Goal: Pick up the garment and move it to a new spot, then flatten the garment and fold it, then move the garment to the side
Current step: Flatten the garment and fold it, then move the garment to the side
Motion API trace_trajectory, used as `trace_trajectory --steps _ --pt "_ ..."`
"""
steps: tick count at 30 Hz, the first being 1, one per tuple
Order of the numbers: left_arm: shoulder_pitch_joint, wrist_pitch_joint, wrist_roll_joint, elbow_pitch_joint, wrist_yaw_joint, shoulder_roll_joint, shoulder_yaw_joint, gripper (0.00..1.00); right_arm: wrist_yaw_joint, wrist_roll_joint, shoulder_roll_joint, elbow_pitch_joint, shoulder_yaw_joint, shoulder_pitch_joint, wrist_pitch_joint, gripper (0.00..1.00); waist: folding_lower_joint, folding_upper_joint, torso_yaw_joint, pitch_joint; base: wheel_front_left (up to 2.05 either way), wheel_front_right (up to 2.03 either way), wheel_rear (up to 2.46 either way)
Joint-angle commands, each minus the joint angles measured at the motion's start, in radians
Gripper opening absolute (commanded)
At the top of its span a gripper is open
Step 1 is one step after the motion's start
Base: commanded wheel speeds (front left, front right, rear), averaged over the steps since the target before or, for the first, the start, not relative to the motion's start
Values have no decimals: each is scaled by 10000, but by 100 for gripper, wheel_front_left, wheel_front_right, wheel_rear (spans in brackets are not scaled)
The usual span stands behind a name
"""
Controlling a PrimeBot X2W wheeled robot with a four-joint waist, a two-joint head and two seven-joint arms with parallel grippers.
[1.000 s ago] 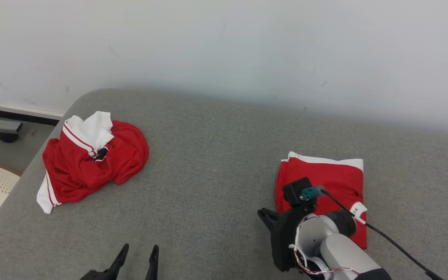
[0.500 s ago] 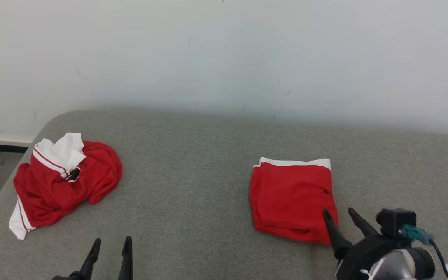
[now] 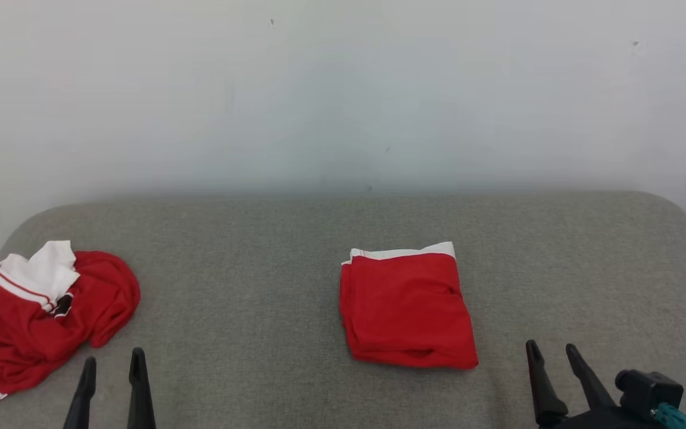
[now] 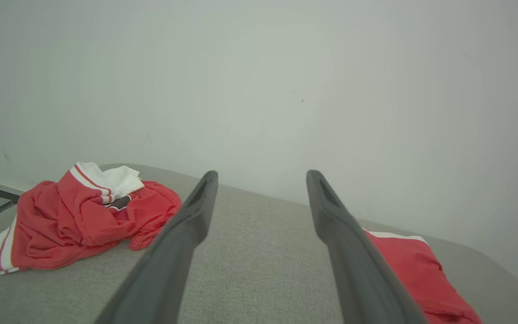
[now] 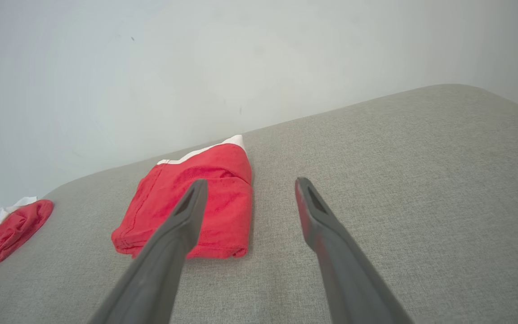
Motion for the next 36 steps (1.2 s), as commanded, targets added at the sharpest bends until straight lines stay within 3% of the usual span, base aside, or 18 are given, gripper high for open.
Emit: trace_trajectory --steps 1,5,10,36 --pt "285 -35 239 139 -211 -133 151 100 12 11 11 94 81 116 -150 100 0 0 -149 -49 0 0 0" --pt "558 -37 1079 557 -599 -412 506 100 12 -302 -170 393 324 170 -518 100 0 0 -282 -59 0 0 0" --pt "751 -37 1833 1036 -776 -614 790 100 12 -532 -358 654 573 155 -723 100 0 0 -408 -34 0 0 0" --pt "699 -38 2474 1739 -1045 -1074 1119 100 12 -517 -214 737 582 15 -683 100 0 0 -191 74 0 0 0"
